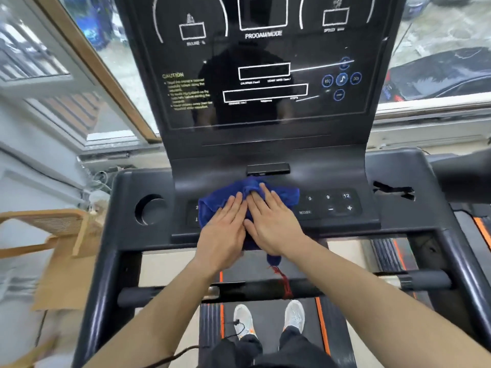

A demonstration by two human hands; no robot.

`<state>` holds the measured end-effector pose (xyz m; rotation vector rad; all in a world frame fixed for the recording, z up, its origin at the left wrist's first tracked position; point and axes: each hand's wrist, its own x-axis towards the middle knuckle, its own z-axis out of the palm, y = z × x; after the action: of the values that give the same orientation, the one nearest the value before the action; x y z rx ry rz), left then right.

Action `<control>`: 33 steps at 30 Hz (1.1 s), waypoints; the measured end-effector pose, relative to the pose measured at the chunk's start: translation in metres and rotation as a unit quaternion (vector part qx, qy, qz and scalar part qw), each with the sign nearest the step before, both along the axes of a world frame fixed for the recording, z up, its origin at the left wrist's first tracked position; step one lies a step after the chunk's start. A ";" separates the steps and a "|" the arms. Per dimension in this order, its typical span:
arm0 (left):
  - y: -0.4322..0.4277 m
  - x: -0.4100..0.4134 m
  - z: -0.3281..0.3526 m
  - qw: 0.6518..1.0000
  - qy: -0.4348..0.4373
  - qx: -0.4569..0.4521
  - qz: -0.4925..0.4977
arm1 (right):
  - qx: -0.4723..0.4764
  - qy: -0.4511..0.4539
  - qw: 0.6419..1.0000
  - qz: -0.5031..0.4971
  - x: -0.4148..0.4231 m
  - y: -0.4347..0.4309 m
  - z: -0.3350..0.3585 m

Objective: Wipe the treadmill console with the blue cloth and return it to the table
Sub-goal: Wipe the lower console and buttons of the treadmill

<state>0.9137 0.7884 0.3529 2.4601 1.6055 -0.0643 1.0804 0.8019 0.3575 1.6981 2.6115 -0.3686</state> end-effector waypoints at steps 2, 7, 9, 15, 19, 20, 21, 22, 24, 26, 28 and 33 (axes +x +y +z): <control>-0.010 -0.034 -0.001 0.999 -0.009 0.003 0.044 | -0.009 0.003 1.000 0.029 -0.040 0.002 0.003; -0.028 -0.075 -0.002 0.996 0.002 0.027 0.085 | -0.022 -0.028 0.997 0.074 -0.085 -0.004 0.005; -0.023 -0.066 -0.002 0.996 0.002 0.019 0.082 | -0.018 -0.038 0.996 0.077 -0.069 -0.002 0.006; 0.021 0.042 0.006 0.998 -0.053 -0.016 0.010 | -0.016 -0.059 0.998 -0.007 0.052 0.008 0.004; 0.030 0.146 0.004 0.995 -0.012 -0.011 -0.098 | -0.018 -0.077 0.990 -0.119 0.145 -0.016 -0.003; 0.027 0.164 0.003 0.993 -0.002 -0.005 -0.119 | -0.011 -0.077 0.987 -0.143 0.159 -0.026 -0.003; 0.022 0.177 0.001 0.991 0.004 0.001 -0.137 | 0.000 -0.075 0.984 -0.163 0.166 -0.036 -0.004; 0.015 0.183 0.000 0.988 0.008 0.006 -0.152 | 0.012 -0.074 0.982 -0.176 0.168 -0.046 -0.006; 0.001 0.177 -0.001 0.983 0.017 0.024 -0.183 | 0.041 -0.064 0.979 -0.189 0.158 -0.063 -0.012; -0.008 0.153 -0.007 0.979 0.018 0.048 -0.197 | 0.060 -0.037 0.980 -0.188 0.138 -0.075 -0.017; -0.011 0.126 -0.013 0.978 -0.034 0.057 -0.199 | 0.053 0.021 0.981 -0.187 0.113 -0.083 -0.018; -0.008 0.087 0.005 0.973 -0.197 0.085 -0.091 | 0.070 0.202 0.949 -0.232 0.068 -0.082 0.005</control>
<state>1.0005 0.7806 0.3581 2.5304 1.2610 0.5212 1.1482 0.7199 0.3620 2.5322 2.4962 -0.6052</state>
